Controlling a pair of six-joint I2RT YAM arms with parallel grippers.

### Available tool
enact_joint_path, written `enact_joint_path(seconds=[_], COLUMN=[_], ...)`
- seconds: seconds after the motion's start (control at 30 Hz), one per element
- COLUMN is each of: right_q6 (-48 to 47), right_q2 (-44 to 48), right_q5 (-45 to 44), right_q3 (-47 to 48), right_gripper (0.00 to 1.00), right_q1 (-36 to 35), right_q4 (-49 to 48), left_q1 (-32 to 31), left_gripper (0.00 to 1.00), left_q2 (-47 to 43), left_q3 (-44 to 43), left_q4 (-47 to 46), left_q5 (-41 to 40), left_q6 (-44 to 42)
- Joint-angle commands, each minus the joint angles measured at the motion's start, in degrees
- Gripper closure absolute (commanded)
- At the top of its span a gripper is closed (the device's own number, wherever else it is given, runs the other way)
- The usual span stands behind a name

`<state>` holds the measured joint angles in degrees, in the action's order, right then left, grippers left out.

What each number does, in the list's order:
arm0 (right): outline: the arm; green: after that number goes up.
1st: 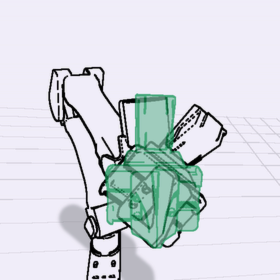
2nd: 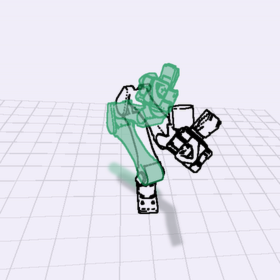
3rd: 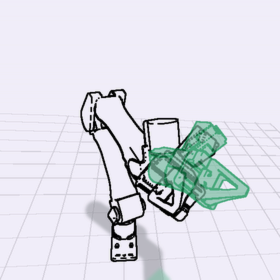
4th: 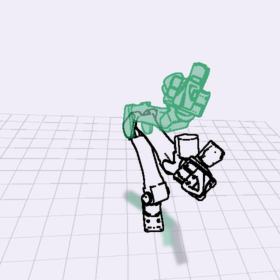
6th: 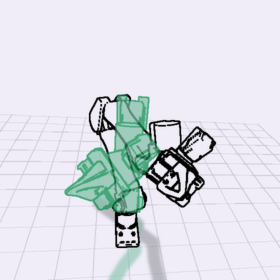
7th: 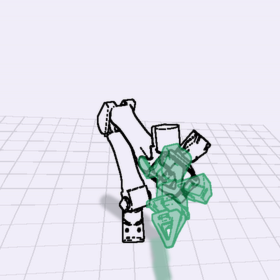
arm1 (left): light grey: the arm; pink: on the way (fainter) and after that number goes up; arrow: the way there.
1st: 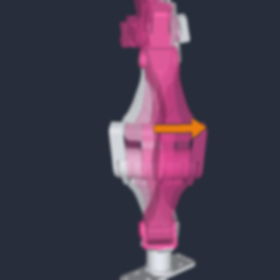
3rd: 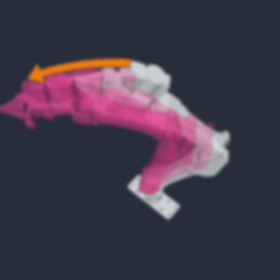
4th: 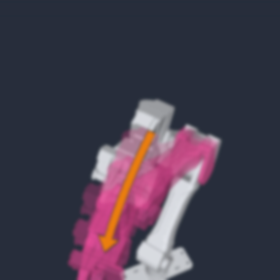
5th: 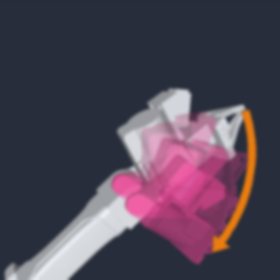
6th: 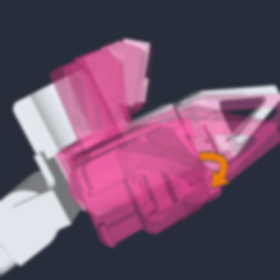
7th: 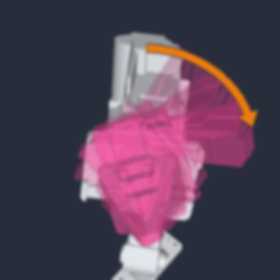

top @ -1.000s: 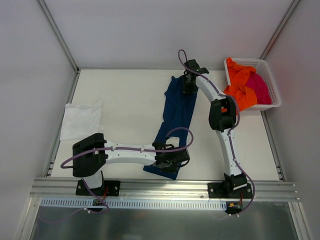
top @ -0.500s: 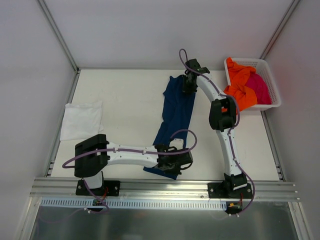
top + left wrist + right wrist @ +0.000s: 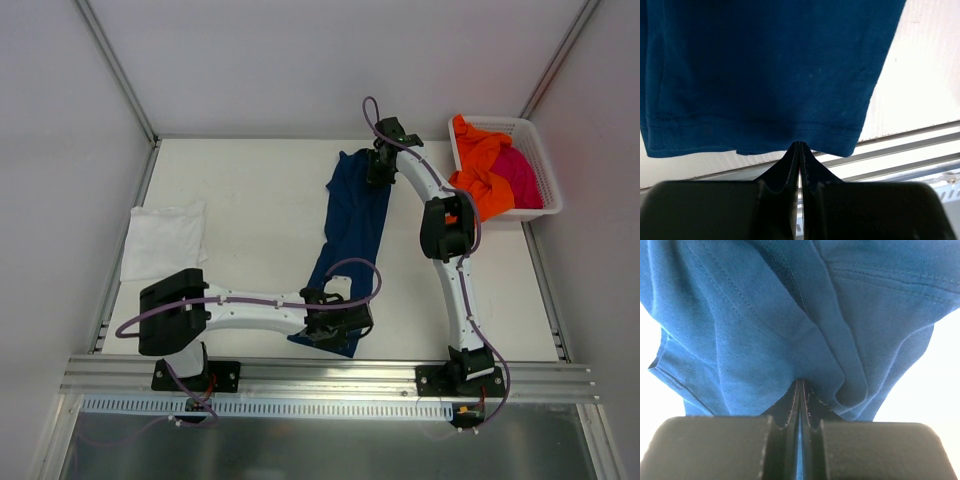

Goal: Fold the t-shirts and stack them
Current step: Rotate the tshirt 90 degrees

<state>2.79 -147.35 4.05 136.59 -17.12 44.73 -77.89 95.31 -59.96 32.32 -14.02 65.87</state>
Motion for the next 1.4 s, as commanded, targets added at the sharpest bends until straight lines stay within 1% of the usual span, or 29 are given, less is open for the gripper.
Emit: enact_joint_path(seconds=[0.0,0.27,0.4,0.43,0.63,0.87,1.03,1.17,1.37], right_q6=[0.5,-0.8,-1.1,-1.1,-1.4,-1.3,-1.8,-1.8,-0.9], right_q2=[-0.1,1.0,1.2,1.3,0.6,-0.7,-0.3,-0.3,-0.7], right_q5=[0.4,-0.5,-0.7,-0.8,-0.4,0.1,-0.5,-0.8,-0.5], right_q3=[1.7,-0.3,-0.2,-0.3,0.5,1.0,-0.1,-0.1,0.8], right_gripper=[1.0,1.0,0.99,1.0,0.99,1.0,1.0,0.99,0.99], right_q1=[0.2,0.2,0.2,0.2,0.2,0.2,0.2,0.3,0.6], right_q4=[-1.1,-1.3,-1.3,-1.3,-1.3,-1.4,-1.5,-1.4,-1.2], left_q1=[0.3,0.3,0.3,0.3,0.2,0.0,-0.2,-0.3,-2.8], left_gripper=[1.0,1.0,1.0,1.0,1.0,1.0,1.0,1.0,1.0], left_q2=[2.0,7.0,8.1,8.1,9.2,8.9,6.7,5.1,3.9], left_q3=[-1.4,-3.8,-2.9,-2.6,-2.6,-3.2,-1.5,-0.2,1.3], left_q4=[1.5,1.1,-4.3,-7.4,-13.0,-14.0,-13.9,-13.8,-13.8], left_q5=[-0.6,-2.3,1.0,1.9,5.7,6.1,5.5,6.6,6.9], left_q6=[0.9,-0.3,-2.2,-2.7,-4.9,-5.7,-5.3,-4.1,-2.0])
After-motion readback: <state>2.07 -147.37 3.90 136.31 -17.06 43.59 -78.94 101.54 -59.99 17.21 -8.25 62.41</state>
